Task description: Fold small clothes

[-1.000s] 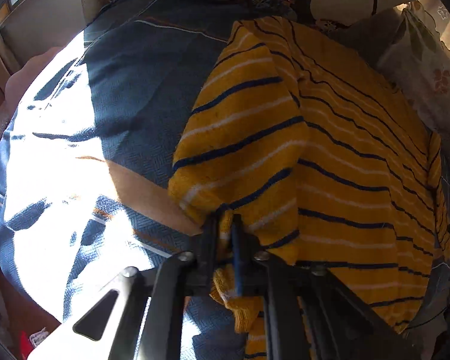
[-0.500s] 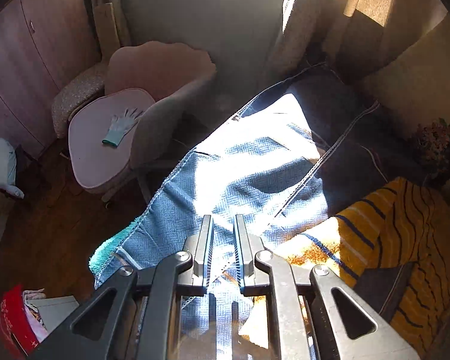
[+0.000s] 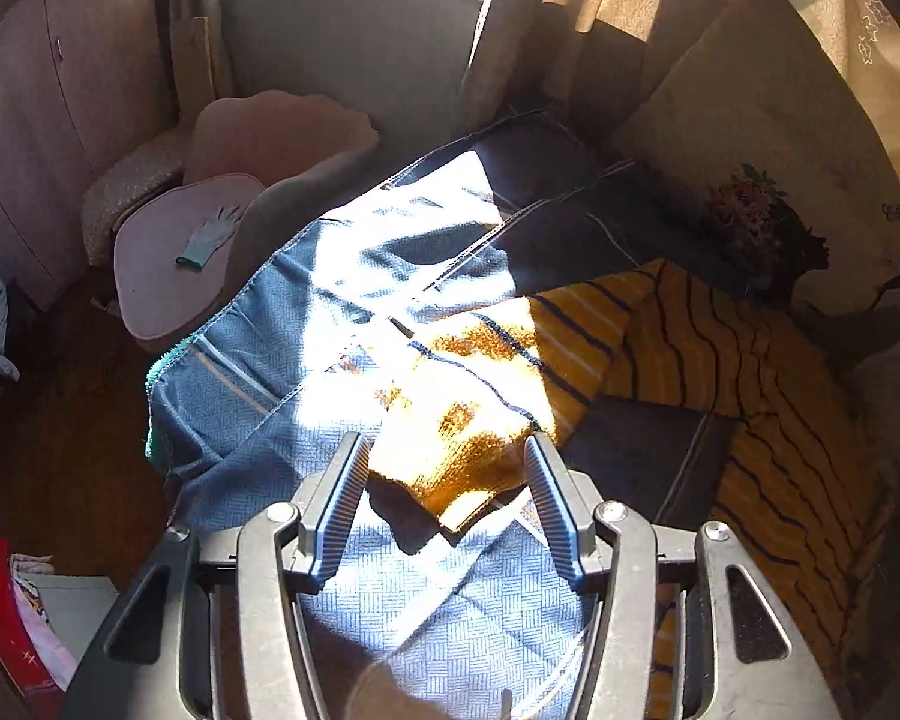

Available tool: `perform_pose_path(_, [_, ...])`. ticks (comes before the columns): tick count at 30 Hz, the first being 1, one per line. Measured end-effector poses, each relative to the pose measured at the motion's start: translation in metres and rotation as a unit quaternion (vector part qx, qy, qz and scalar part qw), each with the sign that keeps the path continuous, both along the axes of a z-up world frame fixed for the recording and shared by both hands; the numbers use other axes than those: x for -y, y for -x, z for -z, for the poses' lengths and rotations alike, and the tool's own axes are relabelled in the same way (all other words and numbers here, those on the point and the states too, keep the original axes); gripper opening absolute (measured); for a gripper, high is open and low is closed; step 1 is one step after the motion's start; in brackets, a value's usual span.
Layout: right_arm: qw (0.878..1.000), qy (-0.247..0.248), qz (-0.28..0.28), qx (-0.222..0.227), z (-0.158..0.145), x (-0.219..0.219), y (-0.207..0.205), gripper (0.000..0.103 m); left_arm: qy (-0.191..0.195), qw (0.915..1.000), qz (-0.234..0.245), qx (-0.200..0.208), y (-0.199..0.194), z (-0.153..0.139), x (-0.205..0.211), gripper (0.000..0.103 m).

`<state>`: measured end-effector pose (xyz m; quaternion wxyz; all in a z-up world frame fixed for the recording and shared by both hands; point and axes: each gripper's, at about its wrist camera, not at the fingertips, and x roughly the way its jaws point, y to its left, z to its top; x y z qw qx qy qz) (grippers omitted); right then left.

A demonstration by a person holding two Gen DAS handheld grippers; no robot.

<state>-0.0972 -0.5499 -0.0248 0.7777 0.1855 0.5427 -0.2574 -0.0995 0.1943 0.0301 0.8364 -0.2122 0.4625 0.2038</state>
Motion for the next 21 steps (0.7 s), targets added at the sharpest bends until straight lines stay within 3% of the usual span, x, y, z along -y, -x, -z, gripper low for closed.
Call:
perform_pose_path(1, [1.0,-0.003,-0.028,-0.009,-0.003,-0.002,-0.004,0.003,-0.004,1.0,-0.003,0.005,0.005,-0.004,0.008,0.053])
perform_pose_path(5, [0.997,0.041,-0.068,-0.021,-0.027,0.009,-0.007,0.003,-0.014,0.9996,-0.018,0.018,0.027,-0.015,0.033,0.054])
perform_pose_path(9, [0.993,0.109,-0.029,-0.046,-0.034,0.057,-0.011,0.0,-0.021,0.9994,-0.022,0.017,0.041,-0.016,0.053,0.054])
perform_pose_path(12, [0.992,0.109,0.011,-0.058,-0.031,0.094,-0.011,0.001,-0.018,0.9995,-0.022,0.014,0.045,-0.015,0.066,0.054])
perform_pose_path(14, [0.996,0.085,0.014,-0.029,-0.038,0.106,-0.005,0.001,-0.022,0.9996,-0.015,0.012,0.045,-0.017,0.078,0.054])
perform_pose_path(15, [0.997,0.073,0.011,-0.02,-0.042,0.106,-0.003,0.007,-0.026,0.9995,-0.009,0.013,0.043,-0.02,0.085,0.054])
perform_pose_path(17, [0.999,0.035,-0.007,0.01,-0.049,0.101,-0.001,0.034,-0.039,0.9991,0.005,0.015,0.037,-0.025,0.1,0.055])
perform_pose_path(18, [0.999,0.026,-0.019,0.03,-0.054,0.094,0.0,0.057,-0.045,0.9987,0.013,0.018,0.033,-0.028,0.108,0.057])
perform_pose_path(19, [0.997,0.024,-0.034,0.058,-0.06,0.084,0.002,0.069,-0.051,0.9982,0.022,0.02,0.029,-0.031,0.117,0.06])
perform_pose_path(21, [0.994,0.013,-0.069,0.086,-0.064,0.063,0.003,0.069,-0.064,0.9967,0.042,0.026,0.018,-0.037,0.135,0.061])
